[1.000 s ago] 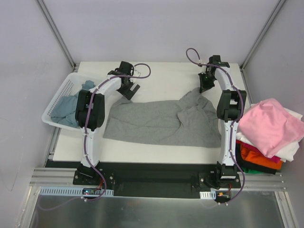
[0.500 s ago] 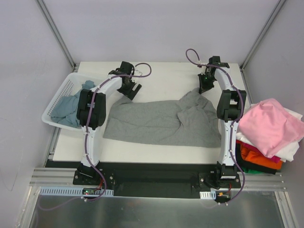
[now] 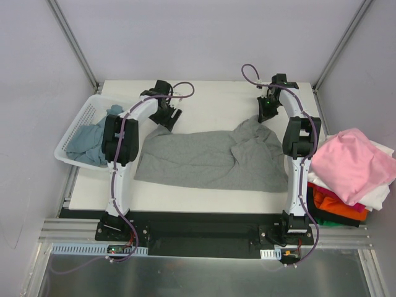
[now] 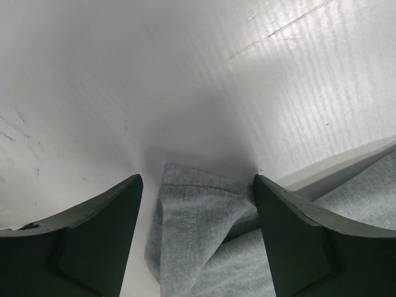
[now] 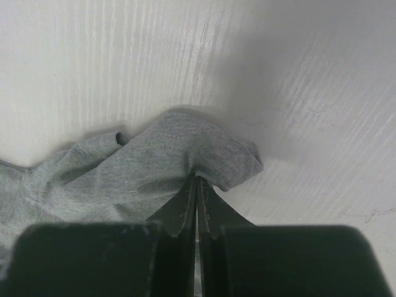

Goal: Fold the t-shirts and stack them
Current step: Grap the side of the flattened tshirt furthest away from the robot with both arms

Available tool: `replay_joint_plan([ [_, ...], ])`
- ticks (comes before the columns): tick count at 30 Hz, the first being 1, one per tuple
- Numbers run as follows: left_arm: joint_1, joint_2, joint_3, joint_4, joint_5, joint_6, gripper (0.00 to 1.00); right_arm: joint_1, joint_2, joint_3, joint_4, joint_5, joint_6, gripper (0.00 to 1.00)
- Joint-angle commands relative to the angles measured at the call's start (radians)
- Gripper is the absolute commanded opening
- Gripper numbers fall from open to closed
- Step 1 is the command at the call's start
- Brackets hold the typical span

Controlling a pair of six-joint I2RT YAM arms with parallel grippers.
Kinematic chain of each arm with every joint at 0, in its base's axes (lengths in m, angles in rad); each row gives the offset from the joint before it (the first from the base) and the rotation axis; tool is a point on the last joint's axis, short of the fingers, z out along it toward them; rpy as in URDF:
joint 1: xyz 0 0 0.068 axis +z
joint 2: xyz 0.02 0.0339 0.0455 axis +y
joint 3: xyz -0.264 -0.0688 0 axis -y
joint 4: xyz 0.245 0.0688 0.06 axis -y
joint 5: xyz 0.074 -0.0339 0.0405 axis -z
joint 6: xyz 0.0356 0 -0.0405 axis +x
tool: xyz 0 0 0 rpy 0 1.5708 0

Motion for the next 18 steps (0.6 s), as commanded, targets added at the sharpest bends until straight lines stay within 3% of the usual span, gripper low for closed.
replay_joint_plan([
  [1, 0.015, -0.026, 0.013, -0.037, 0.019, -0.022, 0.73, 0.010, -0.058, -0.001, -0.016, -0.033, -0.011, 0.01],
  [9, 0.015, -0.069, -0.037, -0.038, 0.052, -0.037, 0.73, 0.013, -0.055, -0.002, -0.016, -0.034, -0.011, 0.01],
  [18, 0.013, -0.062, -0.056, -0.038, 0.069, -0.034, 0.48, 0.010, -0.053, -0.008, -0.017, -0.037, -0.012, 0.01],
])
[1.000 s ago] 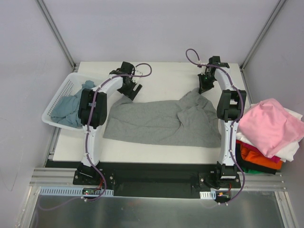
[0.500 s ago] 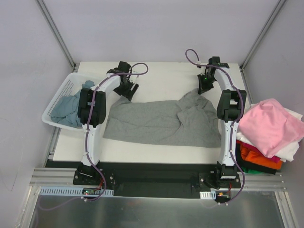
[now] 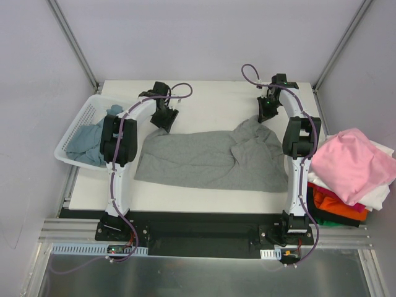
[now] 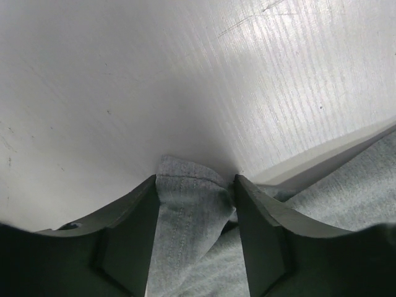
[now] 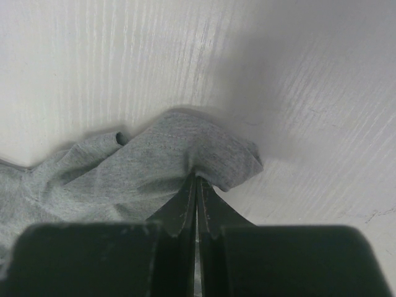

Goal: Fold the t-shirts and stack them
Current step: Grap the side of the flattened tshirt furthest away from the robot with both arms

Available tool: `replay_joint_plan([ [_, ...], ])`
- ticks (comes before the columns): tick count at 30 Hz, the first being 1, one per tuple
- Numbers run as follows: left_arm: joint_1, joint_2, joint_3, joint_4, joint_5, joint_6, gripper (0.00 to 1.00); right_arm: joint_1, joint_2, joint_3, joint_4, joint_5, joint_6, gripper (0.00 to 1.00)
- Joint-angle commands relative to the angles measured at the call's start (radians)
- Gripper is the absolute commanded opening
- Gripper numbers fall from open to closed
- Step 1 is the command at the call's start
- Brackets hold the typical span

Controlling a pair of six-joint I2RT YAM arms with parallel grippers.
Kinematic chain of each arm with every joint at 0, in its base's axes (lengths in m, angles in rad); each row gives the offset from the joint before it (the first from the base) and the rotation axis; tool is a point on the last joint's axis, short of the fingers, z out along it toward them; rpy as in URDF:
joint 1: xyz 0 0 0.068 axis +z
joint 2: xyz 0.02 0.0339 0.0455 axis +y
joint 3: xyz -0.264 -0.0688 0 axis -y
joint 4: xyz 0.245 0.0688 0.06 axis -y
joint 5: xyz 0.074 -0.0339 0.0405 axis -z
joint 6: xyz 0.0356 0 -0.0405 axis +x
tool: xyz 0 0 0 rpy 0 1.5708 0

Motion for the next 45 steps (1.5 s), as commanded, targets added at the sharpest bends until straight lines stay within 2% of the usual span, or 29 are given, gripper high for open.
replay_joint_plan([
  [1, 0.001, -0.038, -0.008, -0.030, 0.014, 0.001, 0.47, 0.011, -0.053, -0.008, -0.019, -0.037, -0.011, 0.01],
  [3, 0.001, -0.030, 0.003, -0.030, 0.011, 0.009, 0.40, 0.015, -0.051, -0.008, -0.022, -0.034, -0.016, 0.01],
  [4, 0.001, -0.027, 0.008, -0.030, 0.005, 0.012, 0.31, 0.013, -0.053, -0.011, -0.027, -0.029, -0.017, 0.01],
  [6, 0.001, -0.016, 0.023, -0.033, 0.002, 0.018, 0.22, 0.016, -0.059, -0.017, -0.027, -0.020, -0.023, 0.01],
  [7, 0.001, -0.013, 0.029, -0.032, -0.006, 0.018, 0.08, 0.018, -0.064, -0.025, -0.025, -0.014, -0.023, 0.01],
  [9, 0.001, -0.006, 0.043, -0.032, -0.012, 0.023, 0.00, 0.021, -0.079, -0.035, -0.016, 0.000, -0.027, 0.01],
  [18, 0.001, -0.027, 0.075, -0.035, -0.047, 0.038, 0.00, 0.031, -0.180, -0.100, 0.007, 0.057, -0.046, 0.01],
  [25, -0.001, -0.102, 0.046, -0.038, -0.055, 0.049, 0.00, 0.031, -0.344, -0.202, 0.010, 0.091, -0.082, 0.01],
  [33, -0.005, -0.185, -0.027, -0.041, -0.087, 0.064, 0.00, 0.034, -0.511, -0.308, -0.027, 0.078, -0.108, 0.01],
  [45, -0.038, -0.340, -0.167, -0.056, -0.121, 0.093, 0.00, 0.045, -0.752, -0.578, -0.085, 0.049, -0.142, 0.01],
])
